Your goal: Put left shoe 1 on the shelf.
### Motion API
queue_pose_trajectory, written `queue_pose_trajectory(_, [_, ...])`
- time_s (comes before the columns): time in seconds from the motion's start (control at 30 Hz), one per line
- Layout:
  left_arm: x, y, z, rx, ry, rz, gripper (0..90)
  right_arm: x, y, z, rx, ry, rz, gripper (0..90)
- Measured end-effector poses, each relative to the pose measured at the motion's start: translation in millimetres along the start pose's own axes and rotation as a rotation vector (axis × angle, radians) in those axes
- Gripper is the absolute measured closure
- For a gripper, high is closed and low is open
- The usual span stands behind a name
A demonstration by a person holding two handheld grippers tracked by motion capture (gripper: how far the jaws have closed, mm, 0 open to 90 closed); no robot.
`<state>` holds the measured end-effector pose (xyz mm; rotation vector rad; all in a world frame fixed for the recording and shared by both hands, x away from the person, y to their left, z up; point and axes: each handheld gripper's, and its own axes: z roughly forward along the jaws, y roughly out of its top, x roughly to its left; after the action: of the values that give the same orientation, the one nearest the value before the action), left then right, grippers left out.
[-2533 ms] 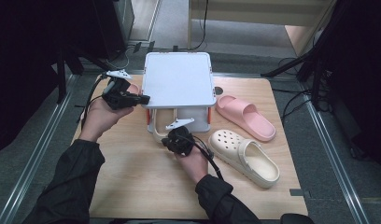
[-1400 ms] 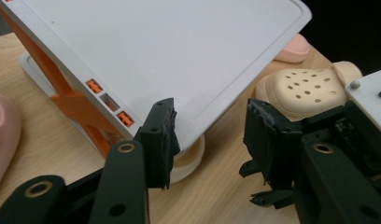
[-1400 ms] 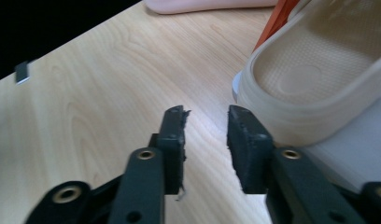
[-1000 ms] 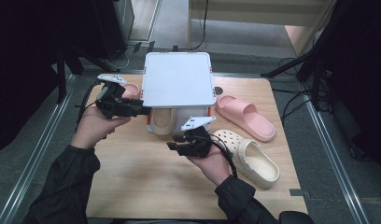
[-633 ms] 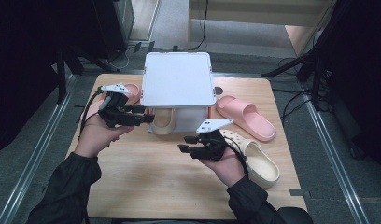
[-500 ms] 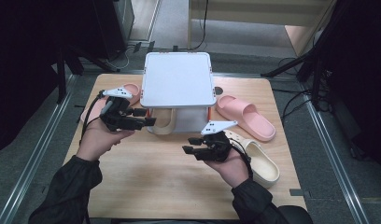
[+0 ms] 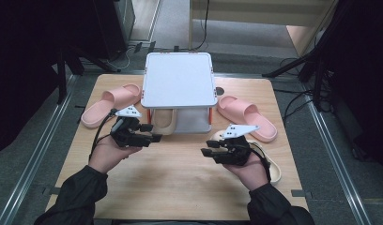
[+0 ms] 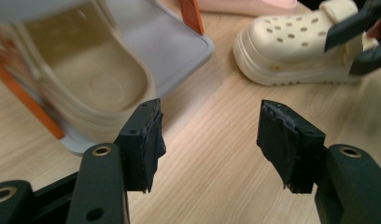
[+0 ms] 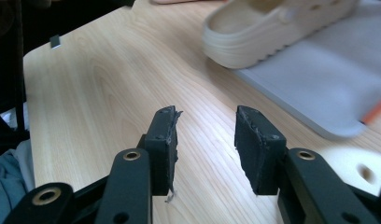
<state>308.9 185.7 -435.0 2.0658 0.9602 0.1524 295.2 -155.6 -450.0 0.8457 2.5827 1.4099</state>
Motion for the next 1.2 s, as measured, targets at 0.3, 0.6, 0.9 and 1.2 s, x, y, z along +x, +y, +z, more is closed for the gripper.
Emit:
queue_pose_trajectory(0.3, [-5.7, -2.6, 22.8, 0.035, -0.037, -0.003, 42.0, -10.1, -21.6, -33.2, -0.005, -0.076, 0.057, 60.2])
queue_pose_trajectory(0.6, [-6.6, 4.5, 35.7, 0.031, -0.072, 0.015, 46.2, -18.3, -44.5, -65.7, -0.016, -0.171, 0.129, 61.1])
queue_pose_trajectory(0.9, [-7.6, 6.3, 43.8, 0.029, -0.111, 0.024, 55.5, -21.3, -63.0, -91.8, -0.032, -0.243, 0.184, 61.1])
queue_pose_trajectory(1.2, [-4.7, 8.6, 41.5, 0.029, -0.096, 0.020, 57.0, -31.7, -71.5, -78.3, 0.012, -0.242, 0.237, 60.6])
